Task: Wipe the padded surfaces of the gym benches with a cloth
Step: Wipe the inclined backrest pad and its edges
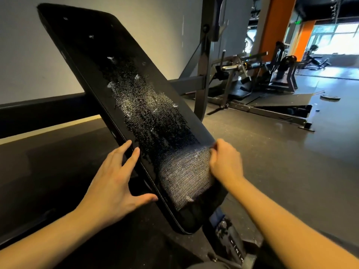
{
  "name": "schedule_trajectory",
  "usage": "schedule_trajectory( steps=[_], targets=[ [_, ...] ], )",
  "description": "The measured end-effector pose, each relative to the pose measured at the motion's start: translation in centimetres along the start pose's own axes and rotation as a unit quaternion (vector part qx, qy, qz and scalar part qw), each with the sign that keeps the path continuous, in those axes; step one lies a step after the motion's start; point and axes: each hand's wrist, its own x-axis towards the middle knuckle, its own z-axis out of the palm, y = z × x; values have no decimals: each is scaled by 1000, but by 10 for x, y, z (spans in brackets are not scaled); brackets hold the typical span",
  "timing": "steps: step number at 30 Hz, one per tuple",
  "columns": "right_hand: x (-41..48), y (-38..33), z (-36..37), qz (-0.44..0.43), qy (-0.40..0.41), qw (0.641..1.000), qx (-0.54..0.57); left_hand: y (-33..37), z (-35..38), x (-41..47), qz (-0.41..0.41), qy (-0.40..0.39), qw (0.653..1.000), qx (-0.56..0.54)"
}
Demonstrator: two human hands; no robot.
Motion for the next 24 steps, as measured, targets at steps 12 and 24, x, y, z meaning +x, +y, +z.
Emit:
schedule_trajectory(
  steps=[12, 24],
  targets=[
    [-30, 23, -2, 74, 18, 996, -46, 0, 14, 0, 10, 15, 1000, -2],
    [-32, 40, 3, 70, -4, 996, -52, 8, 20, 1, -7, 31, 999, -3]
  ],
)
